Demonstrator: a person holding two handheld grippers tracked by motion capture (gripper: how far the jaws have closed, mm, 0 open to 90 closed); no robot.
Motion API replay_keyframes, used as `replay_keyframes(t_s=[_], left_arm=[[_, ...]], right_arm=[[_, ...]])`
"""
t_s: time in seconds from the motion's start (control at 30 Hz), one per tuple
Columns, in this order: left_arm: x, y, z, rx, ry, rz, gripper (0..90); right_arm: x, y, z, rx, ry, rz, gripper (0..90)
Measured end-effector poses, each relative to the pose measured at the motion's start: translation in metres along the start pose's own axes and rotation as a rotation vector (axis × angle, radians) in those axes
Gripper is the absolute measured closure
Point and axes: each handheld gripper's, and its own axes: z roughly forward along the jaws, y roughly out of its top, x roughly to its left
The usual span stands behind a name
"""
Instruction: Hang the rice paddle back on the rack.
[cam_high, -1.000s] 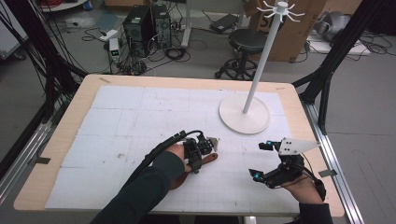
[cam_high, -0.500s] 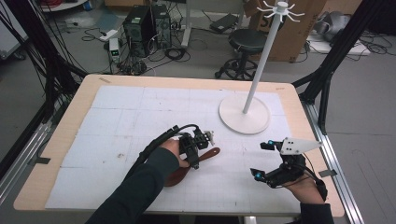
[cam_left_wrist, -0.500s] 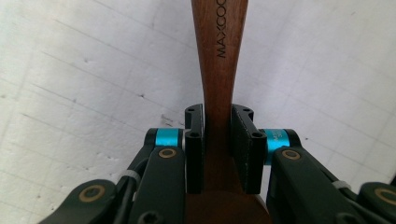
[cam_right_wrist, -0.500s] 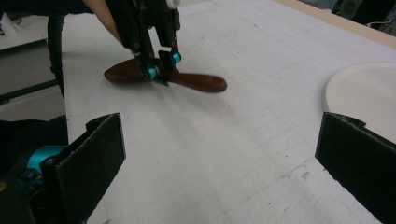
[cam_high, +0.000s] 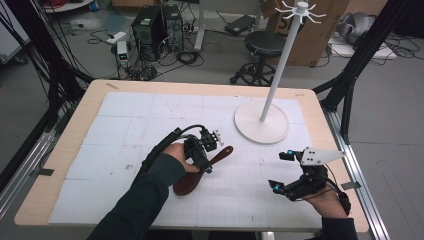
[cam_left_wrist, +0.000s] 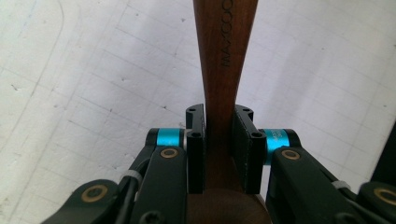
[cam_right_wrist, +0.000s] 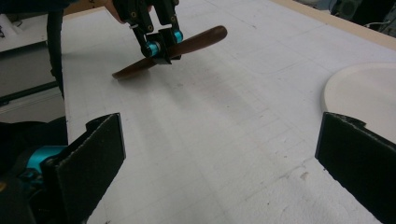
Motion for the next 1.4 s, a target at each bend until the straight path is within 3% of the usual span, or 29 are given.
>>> replay_keyframes(t_s=[0.37, 0.8, 1.13, 1.23, 1.4], left_arm=[[0.008, -0.004, -0.017, -0.105, -0.031, -0.026, 76.9], [0.016, -0.007, -0.04, -0.215, -0.014, -0.057, 77.5], [0.018, 0.002, -0.062, -0.255, -0.022, -0.046, 77.6], [0.022, 0.005, -0.068, -0.27, -0.061, -0.044, 77.6], [0.03, 0.012, -0.079, -0.297, -0.072, -0.029, 77.7]], right_arm=[[-0.001, -0.001, -0.001, -0.001, -0.005, 0.001, 0.5], [-0.001, -0.001, 0.001, 0.001, -0.001, 0.003, 0.5], [-0.001, -0.001, 0.001, 0.002, 0.001, 0.006, 0.5], [-0.002, -0.001, 0.001, -0.001, -0.001, 0.001, 0.5], [-0.002, 0.0, -0.001, -0.001, -0.001, 0.004, 0.5]])
